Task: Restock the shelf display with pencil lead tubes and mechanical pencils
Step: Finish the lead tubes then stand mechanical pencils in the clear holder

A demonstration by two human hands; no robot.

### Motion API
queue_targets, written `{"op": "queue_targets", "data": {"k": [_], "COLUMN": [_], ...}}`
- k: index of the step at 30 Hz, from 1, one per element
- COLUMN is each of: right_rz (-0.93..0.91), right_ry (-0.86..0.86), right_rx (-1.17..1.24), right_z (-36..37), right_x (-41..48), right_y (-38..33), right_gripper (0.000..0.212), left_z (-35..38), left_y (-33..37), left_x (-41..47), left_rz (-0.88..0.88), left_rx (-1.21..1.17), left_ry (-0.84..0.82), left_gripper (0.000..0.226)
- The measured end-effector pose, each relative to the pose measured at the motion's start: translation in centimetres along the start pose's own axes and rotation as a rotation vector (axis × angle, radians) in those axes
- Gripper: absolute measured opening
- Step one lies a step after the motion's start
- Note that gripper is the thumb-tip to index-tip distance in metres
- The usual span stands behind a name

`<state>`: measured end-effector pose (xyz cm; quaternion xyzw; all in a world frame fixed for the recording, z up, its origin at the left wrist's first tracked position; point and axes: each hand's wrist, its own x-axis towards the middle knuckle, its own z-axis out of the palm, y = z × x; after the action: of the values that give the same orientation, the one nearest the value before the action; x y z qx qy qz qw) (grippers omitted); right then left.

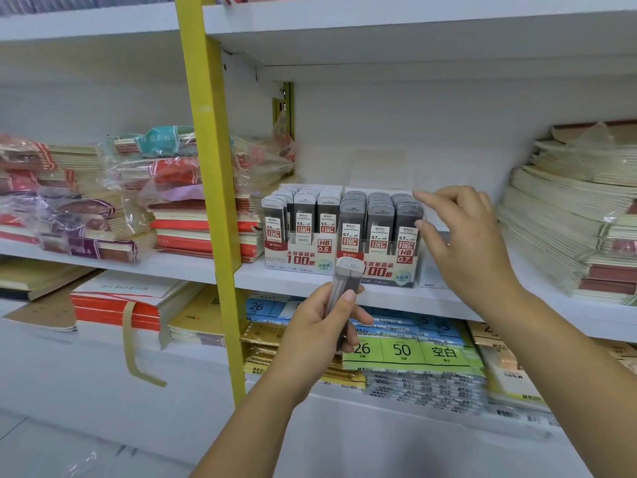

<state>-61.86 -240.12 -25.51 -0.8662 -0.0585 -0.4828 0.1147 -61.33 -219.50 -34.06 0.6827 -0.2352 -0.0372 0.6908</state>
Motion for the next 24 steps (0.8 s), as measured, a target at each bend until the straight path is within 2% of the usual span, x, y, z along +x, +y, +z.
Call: {"op": "queue_targets", "data": {"k": [2, 5, 7, 9, 13, 20, 24], "right_rz": [0.010, 0.150, 0.166, 0.172, 0.288, 0.412, 0.396], "right_ry": [-0.029, -0.309, -0.432, -0.428, -0.365, -0.367, -0.396], "right_rx": [0.194, 0.543, 0.597, 0.605, 0.743, 0.877, 0.885], "right_z": [-0.7, -1.4, -1.0, -0.4, -0.4, -0.3, -0.4], "right_x": [-0.5, -1.2, -2.0, -2.4, -2.1, -1.9, -1.8], "right_y": [-1.3, -3.8, -4.9, -5.4, -4.4, -4.1, -4.0], "right_gripper": [0.023, 0.016, 0.015, 0.008, 0.021, 0.007, 0.013], "left_z": [0.0, 0.4, 0.9, 1.1, 0.1, -0.4, -0.2], "left_y": [0.2, 0.5, 1.1, 1.6, 1.2, 1.0, 0.6], "left_x": [-0.1, -0.5, -1.0, -1.3, -1.1, -0.7, -0.2], "left_rz": [0.010, 0.019, 0.035, 0.052, 0.064, 0.064, 0.080], "left_rx": [0.047, 0.119, 0.146, 0.148, 0.044, -0.030, -0.013], "left_ry": [0.003, 0.002, -0.033, -0.069, -0.053, 0.021, 0.031], "left_gripper": [0.026, 0.026, 0.030, 0.039, 0.047, 0.042, 0.043]}}
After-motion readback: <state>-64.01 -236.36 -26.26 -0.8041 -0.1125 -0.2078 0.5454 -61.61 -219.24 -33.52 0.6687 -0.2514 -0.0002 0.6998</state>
